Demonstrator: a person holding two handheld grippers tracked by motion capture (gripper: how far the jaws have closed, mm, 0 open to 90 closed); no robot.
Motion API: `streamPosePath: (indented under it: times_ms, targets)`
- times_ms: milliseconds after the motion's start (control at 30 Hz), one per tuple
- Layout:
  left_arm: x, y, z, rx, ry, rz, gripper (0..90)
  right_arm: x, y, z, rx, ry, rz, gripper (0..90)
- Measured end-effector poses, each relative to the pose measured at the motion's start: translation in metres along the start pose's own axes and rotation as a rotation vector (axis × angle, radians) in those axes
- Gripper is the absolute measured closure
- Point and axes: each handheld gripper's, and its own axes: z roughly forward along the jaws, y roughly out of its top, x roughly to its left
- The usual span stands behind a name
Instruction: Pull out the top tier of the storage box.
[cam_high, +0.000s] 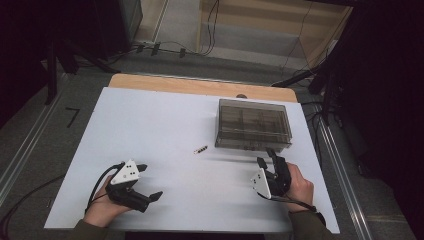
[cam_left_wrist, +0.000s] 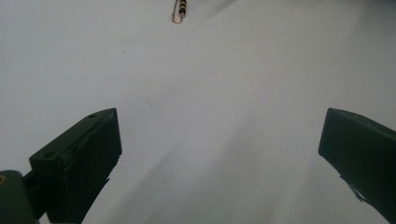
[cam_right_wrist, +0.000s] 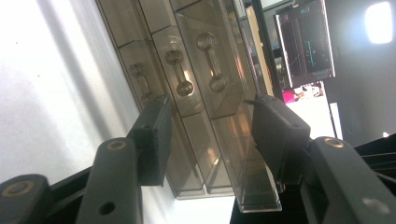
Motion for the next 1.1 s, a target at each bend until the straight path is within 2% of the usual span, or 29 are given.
streamPosePath:
  times_ms: [67,233,533,767,1100]
  targets:
    - [0.0002,-0.0003,0.0004,-0.001,-0.003,-0.003,0.0,0.0010,-0.0011,-0.0013,0.003,0.000,0.014,43.0]
    - [0.0001,-0.0004,0.0007,0.001,0.000,-0.001,0.0,0.0034,-0.0028,-0.0049,0.006,0.012,0.013,37.8]
    - [-0.0005,-0.0006,0.0016,0.011,0.006,0.011,0.0,0.0047,-0.0060,-0.0062,0.005,-0.008,0.021,28.1]
    - [-0.0007,-0.0007,0.0018,0.013,0.006,0.014,0.0,0.0044,-0.0061,-0.0052,-0.003,0.013,0.026,25.7]
    - [0.0000,-0.0011,0.0023,0.015,0.009,0.014,0.0,0.0051,-0.0059,-0.0028,-0.002,0.050,0.067,22.2]
